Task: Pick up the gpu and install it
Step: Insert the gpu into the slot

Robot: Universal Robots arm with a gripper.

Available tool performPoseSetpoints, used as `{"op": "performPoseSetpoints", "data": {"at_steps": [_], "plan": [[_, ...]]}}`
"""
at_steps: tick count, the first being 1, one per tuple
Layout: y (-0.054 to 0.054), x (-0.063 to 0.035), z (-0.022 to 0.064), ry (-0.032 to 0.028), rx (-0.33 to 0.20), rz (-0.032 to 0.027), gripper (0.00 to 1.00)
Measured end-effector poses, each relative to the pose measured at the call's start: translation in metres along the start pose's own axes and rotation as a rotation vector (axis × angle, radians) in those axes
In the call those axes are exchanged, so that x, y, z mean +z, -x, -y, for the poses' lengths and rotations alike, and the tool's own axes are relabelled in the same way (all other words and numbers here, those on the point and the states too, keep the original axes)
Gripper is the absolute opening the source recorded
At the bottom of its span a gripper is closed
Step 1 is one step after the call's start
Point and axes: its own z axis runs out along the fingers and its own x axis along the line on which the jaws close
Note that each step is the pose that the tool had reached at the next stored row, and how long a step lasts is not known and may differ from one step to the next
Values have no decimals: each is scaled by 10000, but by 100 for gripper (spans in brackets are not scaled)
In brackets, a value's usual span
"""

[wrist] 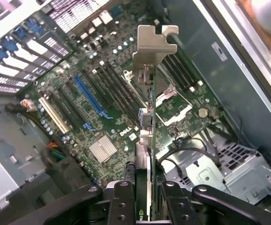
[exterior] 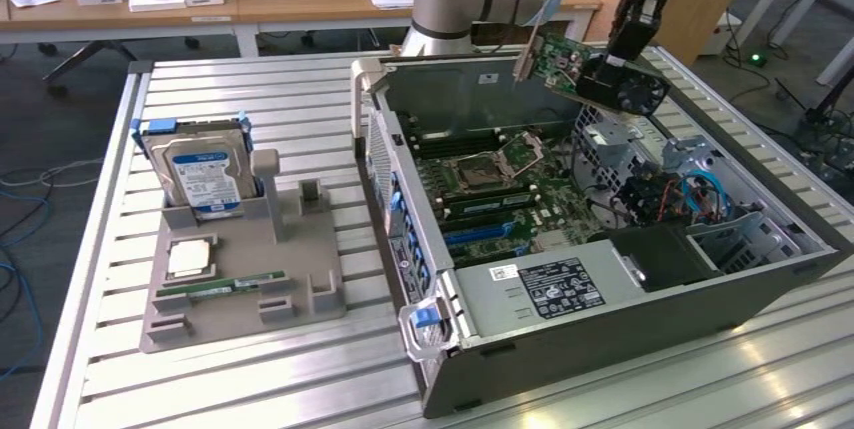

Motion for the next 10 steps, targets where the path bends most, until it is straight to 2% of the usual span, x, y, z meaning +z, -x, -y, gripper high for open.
{"op": "performPoseSetpoints", "data": {"at_steps": [10], "plan": [[0, 2, 0, -4, -1643, -53, 26]]}}
